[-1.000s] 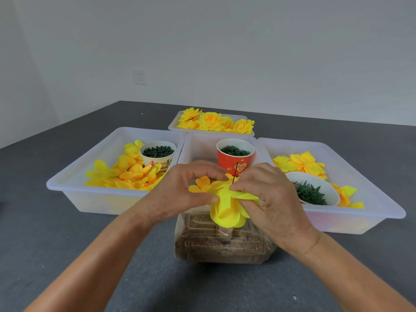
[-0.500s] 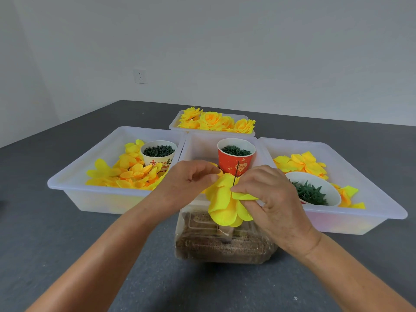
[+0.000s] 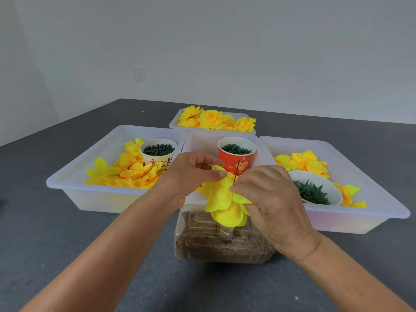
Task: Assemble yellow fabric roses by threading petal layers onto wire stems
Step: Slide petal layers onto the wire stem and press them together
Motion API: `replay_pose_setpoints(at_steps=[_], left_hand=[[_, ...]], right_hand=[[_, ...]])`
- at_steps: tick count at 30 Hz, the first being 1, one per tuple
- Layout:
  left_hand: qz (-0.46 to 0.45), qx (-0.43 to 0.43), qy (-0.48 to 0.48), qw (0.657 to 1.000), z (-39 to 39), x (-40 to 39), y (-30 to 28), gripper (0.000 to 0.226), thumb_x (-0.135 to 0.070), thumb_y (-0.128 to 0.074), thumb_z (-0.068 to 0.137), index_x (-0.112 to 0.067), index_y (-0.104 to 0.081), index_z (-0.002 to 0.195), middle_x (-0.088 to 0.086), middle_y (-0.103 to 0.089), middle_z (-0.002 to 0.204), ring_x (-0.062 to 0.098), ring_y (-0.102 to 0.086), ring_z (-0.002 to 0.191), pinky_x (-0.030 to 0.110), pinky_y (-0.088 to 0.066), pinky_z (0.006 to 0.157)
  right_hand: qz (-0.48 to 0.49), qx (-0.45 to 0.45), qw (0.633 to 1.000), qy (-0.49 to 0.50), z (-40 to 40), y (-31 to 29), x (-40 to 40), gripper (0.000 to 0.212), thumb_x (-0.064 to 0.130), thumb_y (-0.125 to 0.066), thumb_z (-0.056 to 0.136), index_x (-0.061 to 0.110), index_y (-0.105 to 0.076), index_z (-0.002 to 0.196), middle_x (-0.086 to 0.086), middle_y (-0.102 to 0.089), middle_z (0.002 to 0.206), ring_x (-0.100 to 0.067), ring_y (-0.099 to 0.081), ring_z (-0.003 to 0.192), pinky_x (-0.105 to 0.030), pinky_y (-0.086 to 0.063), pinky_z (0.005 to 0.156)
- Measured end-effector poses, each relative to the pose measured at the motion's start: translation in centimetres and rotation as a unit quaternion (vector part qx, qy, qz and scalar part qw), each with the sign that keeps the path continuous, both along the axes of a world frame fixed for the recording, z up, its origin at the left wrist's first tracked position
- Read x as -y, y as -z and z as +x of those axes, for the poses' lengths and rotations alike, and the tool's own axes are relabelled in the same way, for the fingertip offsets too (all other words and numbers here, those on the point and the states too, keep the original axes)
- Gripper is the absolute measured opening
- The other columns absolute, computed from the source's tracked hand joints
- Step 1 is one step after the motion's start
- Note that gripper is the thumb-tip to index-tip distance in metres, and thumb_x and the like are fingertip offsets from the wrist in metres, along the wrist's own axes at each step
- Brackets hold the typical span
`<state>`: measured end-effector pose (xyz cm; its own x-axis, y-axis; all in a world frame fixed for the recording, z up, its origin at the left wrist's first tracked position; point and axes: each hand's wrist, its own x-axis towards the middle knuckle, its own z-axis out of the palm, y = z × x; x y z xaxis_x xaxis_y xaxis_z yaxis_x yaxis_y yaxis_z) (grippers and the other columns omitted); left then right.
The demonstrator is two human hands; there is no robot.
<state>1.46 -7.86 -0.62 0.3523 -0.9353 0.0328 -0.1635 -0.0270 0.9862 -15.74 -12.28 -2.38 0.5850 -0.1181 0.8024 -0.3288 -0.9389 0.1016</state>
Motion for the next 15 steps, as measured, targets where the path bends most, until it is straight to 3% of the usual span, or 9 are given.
replay_pose_setpoints(at_steps=[5, 13, 15], left_hand=[[0.014, 0.015, 0.002, 1.0, -0.5, 0.33, 0.08, 0.023, 0.008, -0.072, 0.072, -0.005, -0.07, 0.091, 0.009, -0.048, 0.074, 0.016, -0.044, 0.07, 0.018, -0.039, 0.059], [0.051, 0.06, 0.028, 0.997, -0.65, 0.56, -0.07, 0.022, 0.01, -0.071, 0.072, -0.009, -0.069, 0.085, -0.001, -0.042, 0.06, 0.009, -0.039, 0.059, 0.018, -0.037, 0.058], [0.053, 0.076, 0.041, 0.995, -0.73, 0.48, 0.01, 0.022, 0.009, -0.07, 0.073, -0.01, -0.068, 0.083, -0.002, -0.04, 0.058, 0.007, -0.039, 0.057, 0.012, -0.037, 0.053]], right_hand=[[-0.009, -0.031, 0.999, -0.004, -0.15, -0.43, -0.31, 0.022, 0.009, -0.052, 0.079, 0.009, -0.073, 0.074, -0.003, -0.068, 0.075, -0.025, -0.066, 0.075, -0.035, -0.037, 0.075], [0.009, -0.122, 0.992, 0.016, -0.67, -0.94, -0.62, 0.013, 0.01, -0.059, 0.075, 0.011, -0.071, 0.076, -0.001, -0.065, 0.077, -0.027, -0.061, 0.08, -0.034, -0.037, 0.076], [0.047, -0.137, 0.989, 0.017, -0.87, -1.0, -0.77, 0.015, 0.023, -0.061, 0.075, 0.013, -0.073, 0.077, 0.002, -0.064, 0.079, -0.025, -0.06, 0.084, -0.033, -0.038, 0.077]])
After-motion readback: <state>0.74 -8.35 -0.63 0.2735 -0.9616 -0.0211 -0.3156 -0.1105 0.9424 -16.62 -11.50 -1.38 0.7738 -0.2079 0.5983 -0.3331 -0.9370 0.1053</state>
